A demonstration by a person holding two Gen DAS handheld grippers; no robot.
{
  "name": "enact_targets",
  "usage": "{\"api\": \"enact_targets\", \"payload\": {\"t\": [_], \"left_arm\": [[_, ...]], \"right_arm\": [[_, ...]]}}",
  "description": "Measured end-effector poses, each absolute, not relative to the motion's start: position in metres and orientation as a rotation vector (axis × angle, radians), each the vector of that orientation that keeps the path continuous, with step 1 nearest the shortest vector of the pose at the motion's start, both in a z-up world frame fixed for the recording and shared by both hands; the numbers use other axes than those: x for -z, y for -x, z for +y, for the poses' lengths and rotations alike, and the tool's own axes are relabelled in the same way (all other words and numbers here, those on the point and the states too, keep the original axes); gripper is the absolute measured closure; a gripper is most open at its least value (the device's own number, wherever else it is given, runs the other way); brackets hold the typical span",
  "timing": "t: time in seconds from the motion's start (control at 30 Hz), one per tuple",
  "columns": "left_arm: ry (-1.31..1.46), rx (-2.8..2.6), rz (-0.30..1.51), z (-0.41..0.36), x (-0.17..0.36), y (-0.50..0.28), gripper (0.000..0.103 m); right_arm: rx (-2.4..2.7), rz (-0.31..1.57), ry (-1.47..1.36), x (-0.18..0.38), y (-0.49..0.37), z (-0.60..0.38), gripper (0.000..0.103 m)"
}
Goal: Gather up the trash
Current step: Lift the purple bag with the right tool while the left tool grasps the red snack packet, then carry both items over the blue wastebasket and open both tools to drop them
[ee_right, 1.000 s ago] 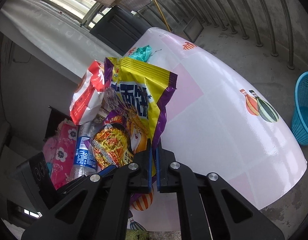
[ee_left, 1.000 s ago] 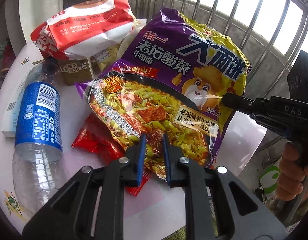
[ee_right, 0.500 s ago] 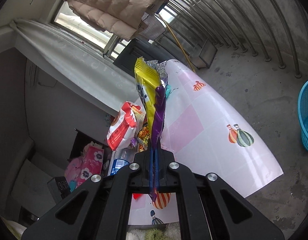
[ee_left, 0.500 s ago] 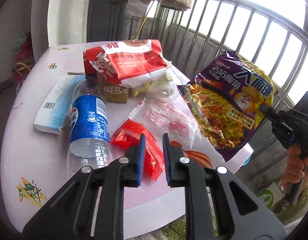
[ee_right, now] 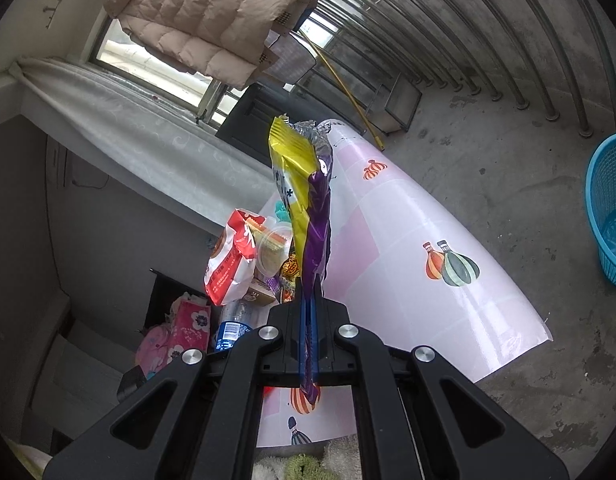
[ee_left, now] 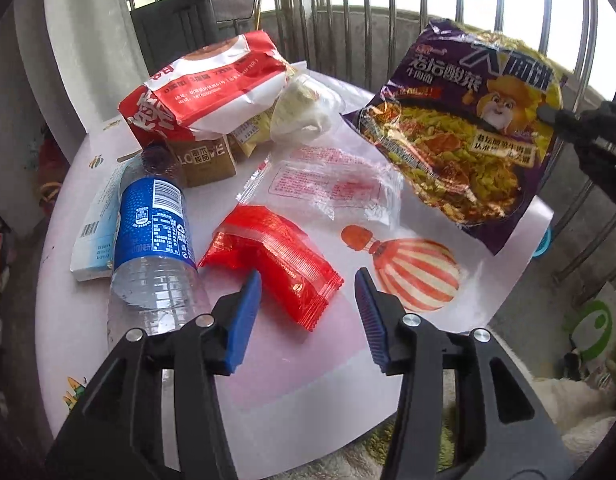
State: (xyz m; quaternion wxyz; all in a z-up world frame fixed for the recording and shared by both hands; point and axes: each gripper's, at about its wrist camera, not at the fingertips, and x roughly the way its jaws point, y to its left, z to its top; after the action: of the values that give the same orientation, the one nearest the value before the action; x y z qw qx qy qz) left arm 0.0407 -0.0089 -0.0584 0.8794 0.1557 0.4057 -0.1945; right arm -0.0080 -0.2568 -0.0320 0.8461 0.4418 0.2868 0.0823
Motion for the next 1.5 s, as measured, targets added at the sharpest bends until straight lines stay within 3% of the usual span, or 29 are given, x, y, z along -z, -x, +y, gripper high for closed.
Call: {"api": "enact_targets", "payload": {"t": [0.13, 0.27, 0.47, 0.7, 0.9, 1.17, 1.5], "left_arm": [[-0.333, 0.378, 0.899, -0.015, 0.07, -0.049, 0.059], [-0.298, 0.361, 0.949, -0.011, 0.077, -0.056, 0.081], [-0.245, 0.359, 0.958, -0.004, 0.076, -0.059, 0.096], [-0.219, 0.386, 0.926, 0.004, 0.059, -0.05, 0.099], [-0.2, 0.493, 0.841, -0.003, 0.013, -0.029, 0.1], [-0.19, 0.832, 0.777, -0.109, -0.039, -0.043, 0.1], [-0.274, 1.157, 1.089, -0.338, 0.006, -0.098, 0.1]], "right_arm": [[-0.175, 0.612, -0.953, 0.04, 0.007, -0.262, 0.101], [-0.171, 0.614, -0.967, 0.044, 0.009, -0.266, 0.101], [-0.18, 0.597, -0.995, 0.046, 0.011, -0.271, 0.101], [-0.193, 0.522, -0.983, 0.029, 0.028, -0.278, 0.101], [-0.122, 0.418, -0.942, 0.005, 0.057, -0.301, 0.101], [0.238, 0.291, -0.897, -0.017, 0.116, -0.361, 0.101], [0.795, 0.427, -0.737, 0.025, 0.112, -0.42, 0.101]]}}
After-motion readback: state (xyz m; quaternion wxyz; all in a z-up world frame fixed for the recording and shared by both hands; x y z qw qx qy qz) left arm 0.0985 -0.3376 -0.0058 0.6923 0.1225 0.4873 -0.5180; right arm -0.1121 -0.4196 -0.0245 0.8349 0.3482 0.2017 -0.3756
